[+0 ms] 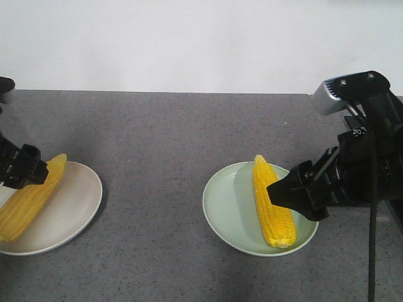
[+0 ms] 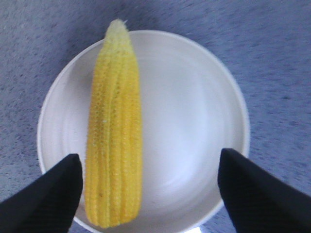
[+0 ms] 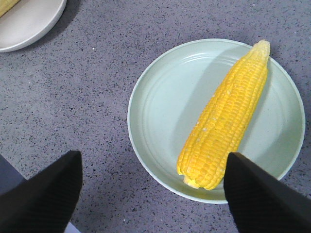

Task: Distribute corn equally
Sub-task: 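Open the left gripper and lift it away from the cream plate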

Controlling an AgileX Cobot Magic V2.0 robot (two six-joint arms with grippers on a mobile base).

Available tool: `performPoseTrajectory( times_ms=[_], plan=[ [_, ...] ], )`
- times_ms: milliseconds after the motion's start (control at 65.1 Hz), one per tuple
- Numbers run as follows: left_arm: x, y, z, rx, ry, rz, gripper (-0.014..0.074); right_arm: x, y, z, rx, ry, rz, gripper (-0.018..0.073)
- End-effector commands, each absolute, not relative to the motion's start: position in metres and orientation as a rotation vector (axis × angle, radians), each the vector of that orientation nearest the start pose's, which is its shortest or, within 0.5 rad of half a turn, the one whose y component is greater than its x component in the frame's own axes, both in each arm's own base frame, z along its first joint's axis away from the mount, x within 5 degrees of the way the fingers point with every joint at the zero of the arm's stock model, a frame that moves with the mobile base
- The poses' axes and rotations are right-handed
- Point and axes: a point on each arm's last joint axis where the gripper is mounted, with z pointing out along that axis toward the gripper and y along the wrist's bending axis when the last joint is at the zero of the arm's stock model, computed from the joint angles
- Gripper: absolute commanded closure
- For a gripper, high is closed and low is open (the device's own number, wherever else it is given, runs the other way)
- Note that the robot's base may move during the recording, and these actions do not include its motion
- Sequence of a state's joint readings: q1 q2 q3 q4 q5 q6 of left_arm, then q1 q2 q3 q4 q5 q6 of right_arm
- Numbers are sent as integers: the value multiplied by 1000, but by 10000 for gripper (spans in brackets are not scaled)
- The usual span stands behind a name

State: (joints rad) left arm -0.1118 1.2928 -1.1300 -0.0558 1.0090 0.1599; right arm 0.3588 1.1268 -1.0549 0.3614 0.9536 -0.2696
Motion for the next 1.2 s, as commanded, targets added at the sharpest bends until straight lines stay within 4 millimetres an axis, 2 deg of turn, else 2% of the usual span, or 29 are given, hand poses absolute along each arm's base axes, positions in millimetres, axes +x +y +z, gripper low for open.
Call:
performPoseTrajectory(
  times_ms=[0,215,461,615,784,953,1183],
  plan=[
    [231,-36,350,351,2458,-124,38,194,100,366,-613,2323,500,-22],
    [192,-42,362,401,2246,-241,38,194,100,366,-613,2323,501,-22],
    [152,-47,371,417,2109,-371,38,194,100,366,-613,2323,501,-22],
    [134,-48,378,405,2050,-413,38,194,100,366,-613,2323,501,-22],
    [124,-46,385,401,1996,-398,44,194,100,366,-614,2321,495,-2],
    [123,-46,384,403,1997,-398,143,194,100,366,-613,2321,496,130],
    [123,-46,384,403,1997,-398,402,194,100,366,-615,2322,495,442]
  ],
)
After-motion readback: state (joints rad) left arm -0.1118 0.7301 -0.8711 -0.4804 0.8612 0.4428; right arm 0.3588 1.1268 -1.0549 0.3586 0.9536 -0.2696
